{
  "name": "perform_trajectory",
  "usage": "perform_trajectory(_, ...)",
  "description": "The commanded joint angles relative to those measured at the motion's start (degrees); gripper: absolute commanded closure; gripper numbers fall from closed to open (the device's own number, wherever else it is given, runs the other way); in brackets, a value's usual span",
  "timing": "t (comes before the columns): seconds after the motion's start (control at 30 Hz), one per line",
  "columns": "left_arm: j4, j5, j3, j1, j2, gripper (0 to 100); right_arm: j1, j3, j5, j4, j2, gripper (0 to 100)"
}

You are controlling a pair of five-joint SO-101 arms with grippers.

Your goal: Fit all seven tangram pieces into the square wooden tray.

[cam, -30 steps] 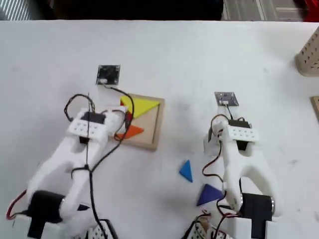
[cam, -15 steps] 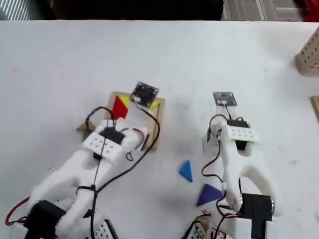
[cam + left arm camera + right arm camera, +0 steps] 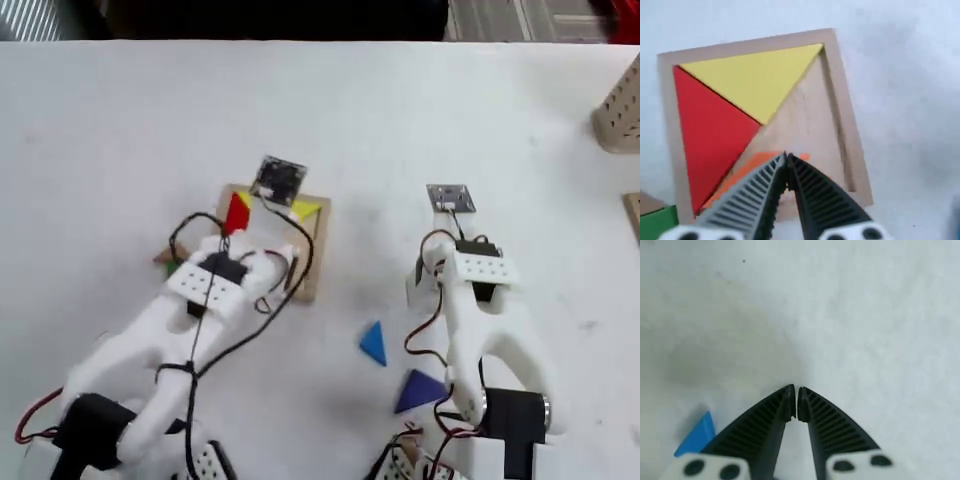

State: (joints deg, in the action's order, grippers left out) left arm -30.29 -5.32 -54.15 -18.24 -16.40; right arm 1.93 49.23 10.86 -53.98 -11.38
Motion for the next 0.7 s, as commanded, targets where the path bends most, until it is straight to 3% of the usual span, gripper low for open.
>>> perform_trajectory(0.0, 1.0, -3.3, 0.8, 4.9, -0.6, 98, -0.4, -0.2, 0.5, 0.7, -2.2, 97.4)
perform_trajectory(0.43, -4.3, -3.0, 1.0, 4.8, 0.0, 98, -0.5, -0.2, 0.5, 0.7, -2.2, 97.4)
perform_trajectory(0.57, -6.7, 4.0, 0.5, -0.2, 0.0, 98, -0.5, -0.2, 0.5, 0.7, -2.2, 97.4)
perform_trajectory(0.67, -6.2, 3.1, 0.6, -1.5, 0.2, 98, -0.3, -0.2, 0.5, 0.7, -2.2, 97.4)
